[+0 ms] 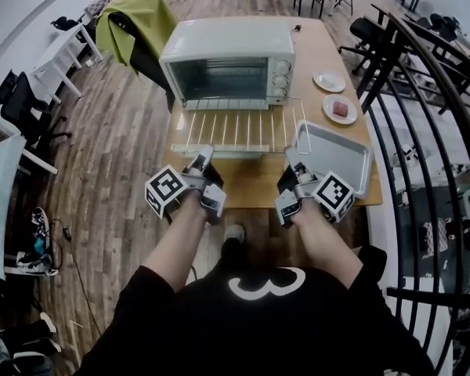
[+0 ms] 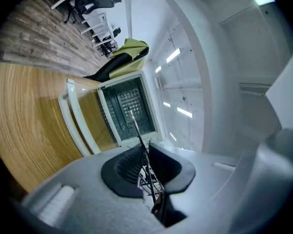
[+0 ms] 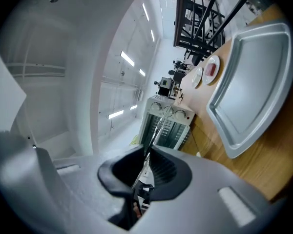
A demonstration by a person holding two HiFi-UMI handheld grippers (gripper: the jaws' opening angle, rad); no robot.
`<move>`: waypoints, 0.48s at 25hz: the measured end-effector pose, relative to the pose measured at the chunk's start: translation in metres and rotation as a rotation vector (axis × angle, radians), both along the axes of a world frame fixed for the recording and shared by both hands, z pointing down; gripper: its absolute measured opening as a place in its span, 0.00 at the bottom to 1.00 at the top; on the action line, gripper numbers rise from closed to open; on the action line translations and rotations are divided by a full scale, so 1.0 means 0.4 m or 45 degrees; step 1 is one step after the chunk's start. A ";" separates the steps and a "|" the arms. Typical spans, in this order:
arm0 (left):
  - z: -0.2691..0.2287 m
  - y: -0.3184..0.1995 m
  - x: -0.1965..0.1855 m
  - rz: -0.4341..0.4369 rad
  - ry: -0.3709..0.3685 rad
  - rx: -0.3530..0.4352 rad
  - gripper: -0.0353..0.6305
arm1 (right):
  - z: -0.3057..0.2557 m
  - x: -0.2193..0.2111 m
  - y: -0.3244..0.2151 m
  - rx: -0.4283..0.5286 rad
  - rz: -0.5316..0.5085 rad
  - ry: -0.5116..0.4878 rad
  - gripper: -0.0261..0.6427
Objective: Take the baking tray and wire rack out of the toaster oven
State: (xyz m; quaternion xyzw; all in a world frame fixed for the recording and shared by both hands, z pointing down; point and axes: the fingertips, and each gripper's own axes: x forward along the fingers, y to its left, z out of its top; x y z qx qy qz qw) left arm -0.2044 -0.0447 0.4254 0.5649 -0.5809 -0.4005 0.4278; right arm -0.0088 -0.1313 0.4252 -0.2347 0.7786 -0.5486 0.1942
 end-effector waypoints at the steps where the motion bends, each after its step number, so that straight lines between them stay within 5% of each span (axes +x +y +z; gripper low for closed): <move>1: -0.001 -0.009 0.026 0.019 -0.001 0.000 0.11 | -0.002 0.028 -0.004 0.003 0.019 -0.002 0.09; 12: 0.008 -0.130 0.318 0.279 -0.010 -0.004 0.12 | -0.011 0.345 -0.039 0.009 0.257 0.012 0.09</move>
